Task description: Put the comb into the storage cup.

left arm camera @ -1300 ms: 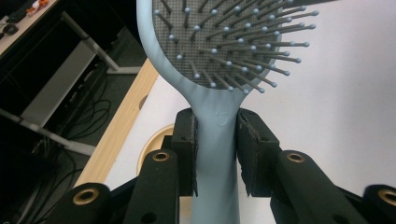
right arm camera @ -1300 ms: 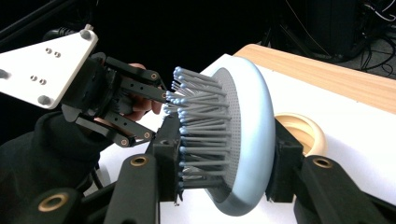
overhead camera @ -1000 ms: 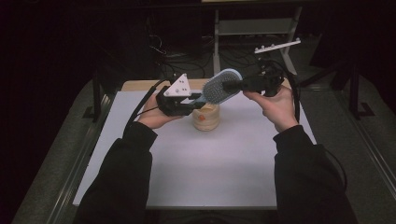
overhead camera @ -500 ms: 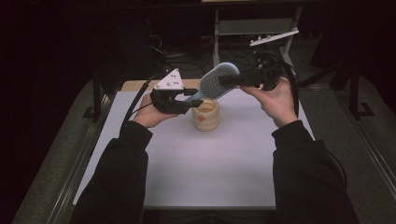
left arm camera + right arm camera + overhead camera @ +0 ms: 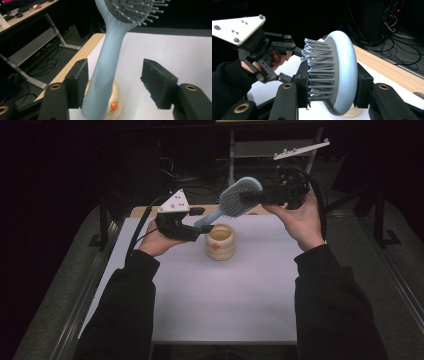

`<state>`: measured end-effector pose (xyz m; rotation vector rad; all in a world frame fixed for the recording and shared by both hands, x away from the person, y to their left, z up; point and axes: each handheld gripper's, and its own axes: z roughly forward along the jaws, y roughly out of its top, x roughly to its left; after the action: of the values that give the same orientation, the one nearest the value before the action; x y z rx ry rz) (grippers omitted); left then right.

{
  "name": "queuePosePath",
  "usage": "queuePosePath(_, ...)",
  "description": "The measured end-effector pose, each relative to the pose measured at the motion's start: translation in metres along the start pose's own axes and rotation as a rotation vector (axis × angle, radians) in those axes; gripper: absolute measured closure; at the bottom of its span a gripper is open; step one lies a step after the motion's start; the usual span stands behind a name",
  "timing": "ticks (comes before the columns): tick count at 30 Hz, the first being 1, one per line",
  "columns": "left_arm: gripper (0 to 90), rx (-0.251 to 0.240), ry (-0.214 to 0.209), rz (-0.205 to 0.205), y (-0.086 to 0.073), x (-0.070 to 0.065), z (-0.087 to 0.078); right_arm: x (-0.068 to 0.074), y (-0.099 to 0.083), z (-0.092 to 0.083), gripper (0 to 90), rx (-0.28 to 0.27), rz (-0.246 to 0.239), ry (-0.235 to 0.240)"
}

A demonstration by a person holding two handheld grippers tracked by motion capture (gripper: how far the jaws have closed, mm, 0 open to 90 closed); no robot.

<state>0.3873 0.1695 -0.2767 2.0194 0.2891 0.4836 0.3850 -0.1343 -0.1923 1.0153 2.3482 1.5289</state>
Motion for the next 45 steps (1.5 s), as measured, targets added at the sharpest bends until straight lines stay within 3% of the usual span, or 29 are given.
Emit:
queuePosePath(2, 25.5, -0.017, -0.011, 0.001, -0.001, 0.000, -0.002, -0.002, 0.001, -0.003, 56.5, -0.015, 0.007, 0.002)
queuePosePath(9, 13.0, -0.034, -0.062, -0.025, -0.004, 0.001, -0.004, -0.006, 0.009, -0.007, 56.4, -0.008, -0.001, -0.041)
queuePosePath(14, 0.0, -0.011, -0.101, -0.059, -0.010, 0.005, -0.006, -0.006, 0.014, -0.009, 56.3, -0.009, -0.008, -0.061)
queuePosePath(19, 0.0, -0.026, -0.098, -0.097, -0.019, 0.009, -0.012, -0.009, 0.017, -0.010, 56.3, -0.008, -0.012, -0.082)
queuePosePath(25, 0.0, -0.026, -0.080, -0.088, -0.028, 0.012, -0.020, -0.014, 0.018, -0.006, 56.2, -0.011, -0.012, -0.089)
queuePosePath(45, 0.0, -0.058, -0.037, -0.132, -0.061, 0.017, -0.044, -0.026, 0.016, 0.003, 55.9, 0.012, -0.020, -0.132)
